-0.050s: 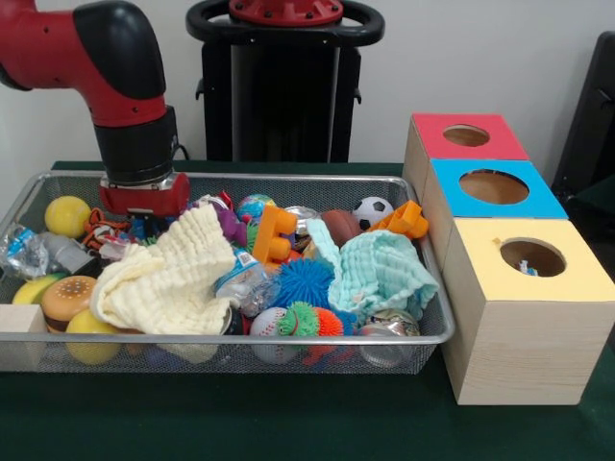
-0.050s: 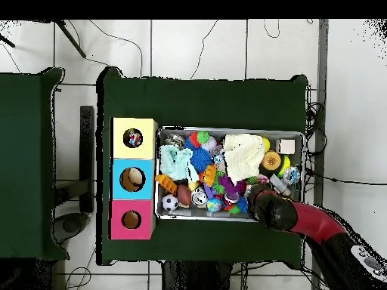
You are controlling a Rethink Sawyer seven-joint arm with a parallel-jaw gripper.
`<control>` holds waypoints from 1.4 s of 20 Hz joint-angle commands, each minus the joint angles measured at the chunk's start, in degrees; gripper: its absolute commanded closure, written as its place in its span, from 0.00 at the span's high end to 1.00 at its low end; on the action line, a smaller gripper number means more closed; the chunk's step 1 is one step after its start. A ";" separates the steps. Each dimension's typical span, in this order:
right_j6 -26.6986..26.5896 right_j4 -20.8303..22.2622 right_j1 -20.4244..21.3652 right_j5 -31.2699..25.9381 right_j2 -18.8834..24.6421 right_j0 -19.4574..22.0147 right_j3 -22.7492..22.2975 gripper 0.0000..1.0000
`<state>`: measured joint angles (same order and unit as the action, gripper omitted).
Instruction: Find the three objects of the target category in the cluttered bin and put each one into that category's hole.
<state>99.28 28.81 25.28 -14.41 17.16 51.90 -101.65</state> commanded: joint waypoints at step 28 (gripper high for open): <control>7.37 -11.35 2.98 -27.07 -2.28 -11.01 15.07 0.00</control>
<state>99.28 20.67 26.82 -36.54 15.15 44.18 -90.86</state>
